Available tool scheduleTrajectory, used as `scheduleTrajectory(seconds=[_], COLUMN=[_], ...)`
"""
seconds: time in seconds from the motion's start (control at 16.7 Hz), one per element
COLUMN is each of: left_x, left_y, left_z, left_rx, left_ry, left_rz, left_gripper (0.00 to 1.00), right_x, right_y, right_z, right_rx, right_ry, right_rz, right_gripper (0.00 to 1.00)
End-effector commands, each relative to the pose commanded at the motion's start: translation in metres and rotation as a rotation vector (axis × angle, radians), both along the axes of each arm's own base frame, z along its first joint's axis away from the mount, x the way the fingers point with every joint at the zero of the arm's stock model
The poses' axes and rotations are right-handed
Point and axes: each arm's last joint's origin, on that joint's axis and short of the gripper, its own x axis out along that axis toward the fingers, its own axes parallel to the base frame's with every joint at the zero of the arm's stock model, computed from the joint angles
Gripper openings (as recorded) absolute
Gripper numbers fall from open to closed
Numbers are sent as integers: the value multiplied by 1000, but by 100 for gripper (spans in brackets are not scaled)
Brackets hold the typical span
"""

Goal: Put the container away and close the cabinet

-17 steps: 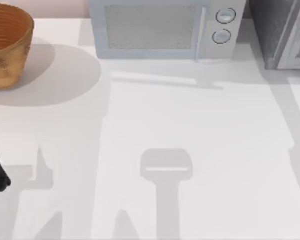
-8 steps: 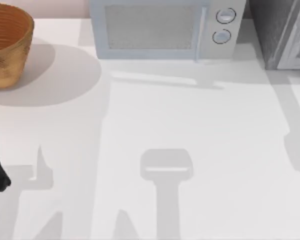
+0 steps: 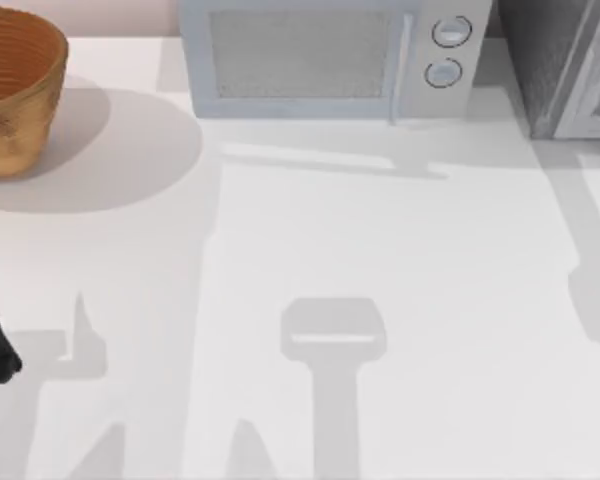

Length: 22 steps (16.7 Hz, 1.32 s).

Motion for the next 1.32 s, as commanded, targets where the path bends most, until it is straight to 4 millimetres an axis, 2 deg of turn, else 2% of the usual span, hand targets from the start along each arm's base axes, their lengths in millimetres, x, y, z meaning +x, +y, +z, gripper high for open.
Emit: scheduleTrajectory(seconds=[0.42,1.08,1.2,1.32], left_x=[0,0,0,0], left_y=[0,0,0,0], left_z=[0,0,0,0], left_rx=[0,0,0,0], left_ry=[0,0,0,0], left_rz=[0,0,0,0], left_gripper=[100,100,100,100], right_x=[0,-2,-12,-32], right_y=[0,0,-2,-6], right_z=[0,2,9,21], right_rx=[0,-1,-4,-11], right_ry=[0,-4,-26,-61], right_rz=[0,2,5,11], right_gripper=[98,100,100,100])
